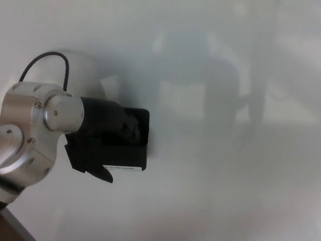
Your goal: A magnetic marker holder is on the left hand side of the white board, the robot put the index and middle finger into the opening of the container and pull off the magnetic holder and hand it to a human on the left hand side.
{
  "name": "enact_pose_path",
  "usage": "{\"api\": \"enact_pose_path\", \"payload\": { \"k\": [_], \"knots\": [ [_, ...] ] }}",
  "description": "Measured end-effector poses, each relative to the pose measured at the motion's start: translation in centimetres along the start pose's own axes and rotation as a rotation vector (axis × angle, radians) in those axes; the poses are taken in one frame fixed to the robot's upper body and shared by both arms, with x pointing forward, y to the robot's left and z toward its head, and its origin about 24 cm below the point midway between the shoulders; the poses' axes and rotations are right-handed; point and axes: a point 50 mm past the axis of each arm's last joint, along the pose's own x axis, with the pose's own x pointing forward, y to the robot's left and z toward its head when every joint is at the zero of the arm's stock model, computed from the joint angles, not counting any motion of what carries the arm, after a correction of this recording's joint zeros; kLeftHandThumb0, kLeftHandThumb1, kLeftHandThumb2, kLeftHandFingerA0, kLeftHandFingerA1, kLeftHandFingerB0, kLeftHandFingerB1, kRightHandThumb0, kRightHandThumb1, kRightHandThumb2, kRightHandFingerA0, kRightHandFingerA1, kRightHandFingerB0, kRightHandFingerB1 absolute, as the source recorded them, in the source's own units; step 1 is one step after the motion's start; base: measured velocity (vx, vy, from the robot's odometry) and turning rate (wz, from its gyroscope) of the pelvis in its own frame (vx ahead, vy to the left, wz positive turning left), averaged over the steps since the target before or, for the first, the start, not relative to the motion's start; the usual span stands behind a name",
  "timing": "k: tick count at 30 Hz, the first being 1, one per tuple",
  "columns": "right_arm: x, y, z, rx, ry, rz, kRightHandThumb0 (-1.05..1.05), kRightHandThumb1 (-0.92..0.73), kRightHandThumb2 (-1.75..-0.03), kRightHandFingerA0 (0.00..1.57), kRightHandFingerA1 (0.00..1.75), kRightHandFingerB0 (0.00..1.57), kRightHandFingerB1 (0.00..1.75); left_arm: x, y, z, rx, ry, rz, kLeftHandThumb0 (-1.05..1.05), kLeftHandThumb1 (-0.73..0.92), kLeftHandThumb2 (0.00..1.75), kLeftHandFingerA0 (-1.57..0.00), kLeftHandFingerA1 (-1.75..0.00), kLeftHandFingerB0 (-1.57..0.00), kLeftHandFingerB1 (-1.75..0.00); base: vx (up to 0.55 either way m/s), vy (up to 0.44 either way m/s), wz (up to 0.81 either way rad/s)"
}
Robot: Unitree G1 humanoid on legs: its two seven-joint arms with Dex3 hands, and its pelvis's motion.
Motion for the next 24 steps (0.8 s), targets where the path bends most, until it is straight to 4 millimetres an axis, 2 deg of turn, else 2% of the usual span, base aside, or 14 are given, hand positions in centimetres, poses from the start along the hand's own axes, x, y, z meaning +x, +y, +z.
{"api": "enact_pose_path", "payload": {
  "k": [1,4,5,8,9,10,11,12,13,14,16,18,23,24],
  "knots": [
    [0.0,0.0,0.0,0.001,-0.001,0.0,-0.59,-0.77,-0.63,0.43,0.4,0.19,0.28,0.1,-0.2,0.0,0.003,0.004,-0.005,-0.6,0.41,0.72,-0.3,-0.46,-0.16,-0.37,0.0,0.0,0.0],
    [0.0,0.0,0.0,0.003,-0.003,-0.002,-0.59,-0.77,-0.63,0.43,0.4,0.19,0.28,0.4,-0.5,0.0,0.004,0.013,-0.016,-0.6,0.41,0.72,-0.3,-0.46,-0.16,-0.37,0.0,0.0,0.0],
    [-0.1,0.0,0.0,0.003,-0.003,-0.002,-0.59,-0.77,-0.63,0.43,0.39,0.19,0.28,0.5,-0.7,0.0,0.003,0.017,-0.022,-0.57,0.51,0.56,-0.42,-0.41,-0.22,-0.29,0.0,0.0,0.0],
    [-0.1,0.0,0.0,0.004,-0.003,-0.003,-0.59,-0.77,-0.63,0.43,0.39,0.19,0.28,0.7,-1.0,0.0,0.002,0.02,-0.03,-0.57,0.51,0.56,-0.42,-0.41,-0.22,-0.29,0.0,0.0,0.0],
    [-0.1,0.0,0.0,0.004,-0.003,-0.003,-0.59,-0.77,-0.64,0.43,0.39,0.2,0.28,0.7,-1.1,0.0,0.003,0.021,-0.032,-0.59,0.42,0.72,-0.3,-0.46,-0.16,-0.37,0.0,0.0,0.0],
    [-0.1,0.0,0.0,0.004,-0.003,-0.003,-0.59,-0.77,-0.64,0.43,0.39,0.2,0.28,0.8,-1.1,0.0,0.002,0.022,-0.034,-0.59,0.42,0.72,-0.3,-0.46,-0.16,-0.37,0.0,0.0,0.0],
    [-0.1,0.0,0.0,0.004,-0.003,-0.003,-0.61,-0.77,-0.64,0.43,0.39,0.19,0.28,0.8,-1.2,0.0,0.002,0.022,-0.036,-0.54,0.48,0.55,-0.42,-0.4,-0.23,-0.29,0.0,0.0,0.0],
    [-0.1,0.0,0.0,0.004,-0.003,-0.003,-0.59,-0.77,-0.63,0.43,0.39,0.19,0.27,0.8,-1.2,-0.1,0.0,0.022,-0.038,-0.54,0.49,0.56,-0.55,-0.46,-0.23,-0.29,0.0,0.0,0.0],
    [-0.1,0.0,0.0,0.003,-0.004,-0.002,-0.59,-0.77,-0.63,0.43,0.39,0.19,0.27,0.9,-1.3,-0.1,-0.003,0.023,-0.041,-0.54,0.49,0.56,-0.55,-0.46,-0.23,-0.29,0.0,0.0,0.0],
    [-0.1,0.0,0.0,0.003,-0.004,-0.002,-0.59,-0.77,-0.63,0.44,0.39,0.2,0.27,0.9,-1.4,-0.2,-0.007,0.023,-0.042,-0.6,0.41,0.73,-0.55,-0.58,-0.18,-0.38,0.0,0.0,0.0],
    [-0.1,0.0,0.0,0.002,-0.004,-0.001,-0.6,-0.77,-0.63,0.45,0.39,0.2,0.27,1.0,-1.6,-0.2,-0.01,0.024,-0.042,-0.6,0.41,0.73,-0.63,-0.61,-0.22,-0.4,0.0,0.0,0.0],
    [-0.1,0.0,0.0,0.001,-0.004,0.0,-0.6,-0.77,-0.64,0.43,0.39,0.19,0.27,1.2,-1.8,-0.3,-0.014,0.026,-0.042,-0.59,0.41,0.73,-0.51,-0.52,-0.21,-0.39,0.0,0.0,0.0],
    [0.0,0.0,0.0,0.001,-0.005,-0.001,-0.6,-0.77,-0.64,0.43,0.39,0.19,0.27,1.5,-2.2,-0.5,-0.005,0.026,-0.04,-0.59,0.41,0.73,-0.51,-0.52,-0.21,-0.39,0.0,0.0,0.0],
    [0.0,0.0,0.0,0.001,-0.005,-0.001,-0.65,-0.63,-0.93,0.35,0.52,0.13,0.4,1.5,-2.2,-0.5,-0.005,0.026,-0.039,-0.3,0.65,0.6,-0.61,-0.86,-0.44,-0.34,0.0,0.0,0.0]
  ]
}}
